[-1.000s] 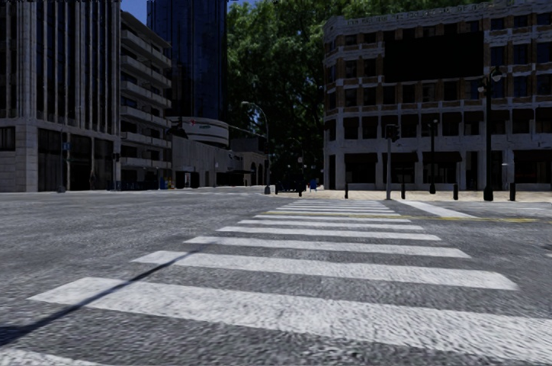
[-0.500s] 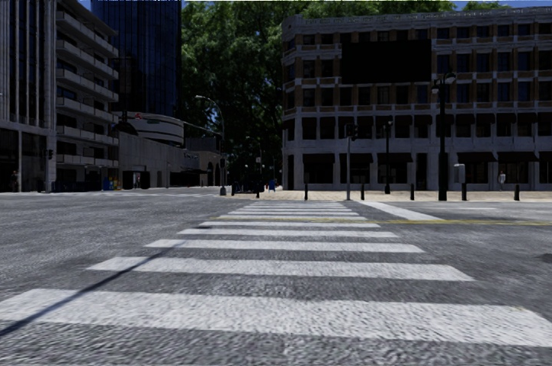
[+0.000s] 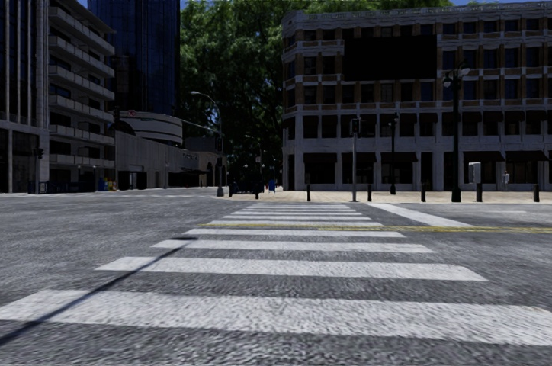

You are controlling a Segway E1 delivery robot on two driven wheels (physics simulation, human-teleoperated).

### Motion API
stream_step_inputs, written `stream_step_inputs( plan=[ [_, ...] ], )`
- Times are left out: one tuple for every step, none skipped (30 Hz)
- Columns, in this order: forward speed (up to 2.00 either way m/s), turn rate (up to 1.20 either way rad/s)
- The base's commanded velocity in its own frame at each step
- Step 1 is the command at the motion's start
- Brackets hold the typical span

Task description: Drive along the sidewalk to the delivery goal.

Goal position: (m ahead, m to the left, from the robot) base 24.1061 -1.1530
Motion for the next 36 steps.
stream_step_inputs(
  plan=[
    [2.00, 0.00],
    [2.00, 0.00],
    [2.00, 0.00],
    [2.00, 0.00],
    [2.00, 0.00],
    [2.00, 0.00],
    [2.00, 0.00],
    [2.00, 0.00],
    [2.00, 0.00],
    [2.00, 0.00],
    [2.00, 0.00],
    [2.00, 0.00],
    [2.00, 0.00],
    [2.00, 0.00],
    [2.00, 0.00],
    [2.00, 0.00],
    [2.00, 0.00],
    [2.00, 0.00],
    [2.00, 0.00],
    [2.00, 0.00],
    [2.00, 0.00],
    [2.00, 0.00],
    [2.00, 0.00],
    [2.00, 0.00],
    [2.00, 0.00],
    [2.00, 0.00],
    [2.00, 0.00],
    [2.00, 0.00],
    [2.00, 0.00],
    [2.00, 0.00],
    [2.00, 0.00],
    [2.00, 0.00],
    [2.00, 0.00],
    [2.00, 0.00],
    [2.00, 0.00],
    [2.00, 0.00]
  ],
)
